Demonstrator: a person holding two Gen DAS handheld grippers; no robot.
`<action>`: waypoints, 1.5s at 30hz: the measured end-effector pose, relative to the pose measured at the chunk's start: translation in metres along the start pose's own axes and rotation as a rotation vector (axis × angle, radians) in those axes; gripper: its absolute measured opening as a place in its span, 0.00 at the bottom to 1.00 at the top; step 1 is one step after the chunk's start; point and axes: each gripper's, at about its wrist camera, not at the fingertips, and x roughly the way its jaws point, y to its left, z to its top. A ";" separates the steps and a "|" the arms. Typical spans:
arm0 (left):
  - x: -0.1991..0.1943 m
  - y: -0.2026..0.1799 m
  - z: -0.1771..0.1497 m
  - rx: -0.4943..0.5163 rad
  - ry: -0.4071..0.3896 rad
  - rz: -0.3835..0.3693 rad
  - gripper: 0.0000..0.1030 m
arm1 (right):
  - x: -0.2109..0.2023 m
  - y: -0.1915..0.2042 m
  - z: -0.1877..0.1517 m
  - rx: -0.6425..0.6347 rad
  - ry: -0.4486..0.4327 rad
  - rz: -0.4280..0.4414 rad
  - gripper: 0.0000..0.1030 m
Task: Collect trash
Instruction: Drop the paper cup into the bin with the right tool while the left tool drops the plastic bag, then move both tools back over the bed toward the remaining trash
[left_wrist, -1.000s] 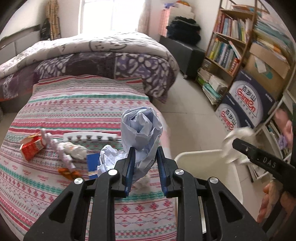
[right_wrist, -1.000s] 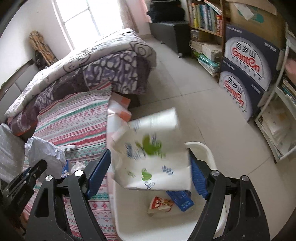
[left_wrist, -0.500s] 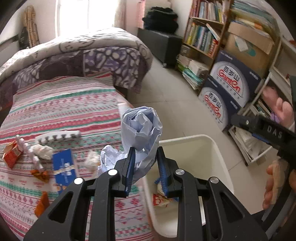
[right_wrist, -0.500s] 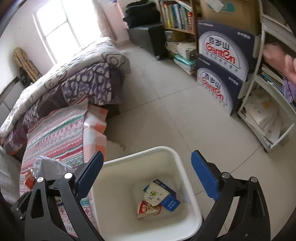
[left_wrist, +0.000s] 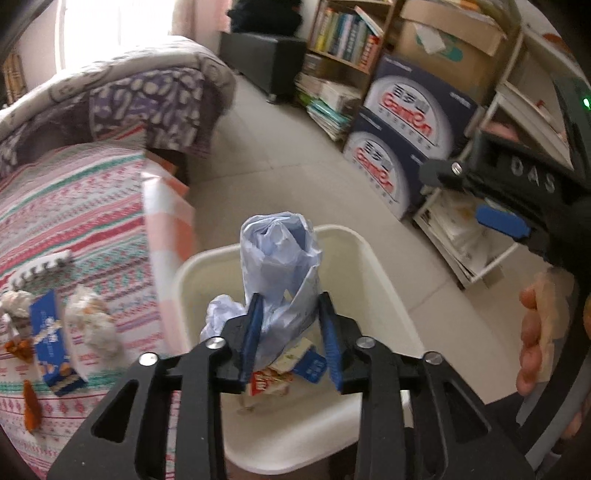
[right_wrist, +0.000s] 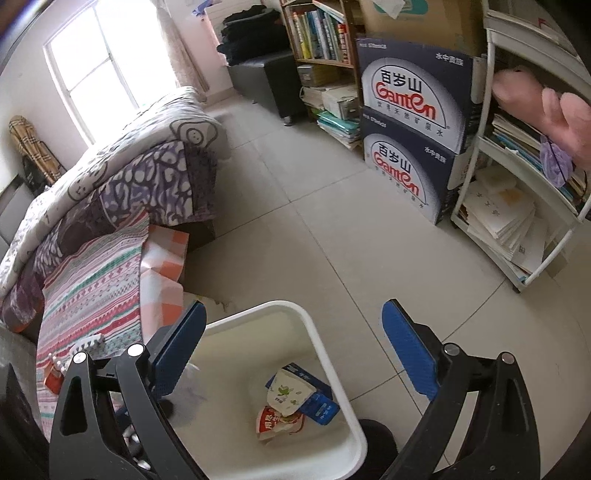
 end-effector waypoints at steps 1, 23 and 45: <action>0.002 -0.003 -0.001 0.005 0.005 -0.007 0.44 | 0.000 -0.002 0.001 0.006 -0.001 -0.004 0.91; -0.017 0.071 -0.002 -0.124 -0.009 0.235 0.74 | 0.009 0.043 -0.007 -0.041 0.046 0.064 0.93; -0.070 0.213 -0.068 -0.240 0.163 0.381 0.74 | 0.036 0.186 -0.071 -0.377 0.188 0.158 0.93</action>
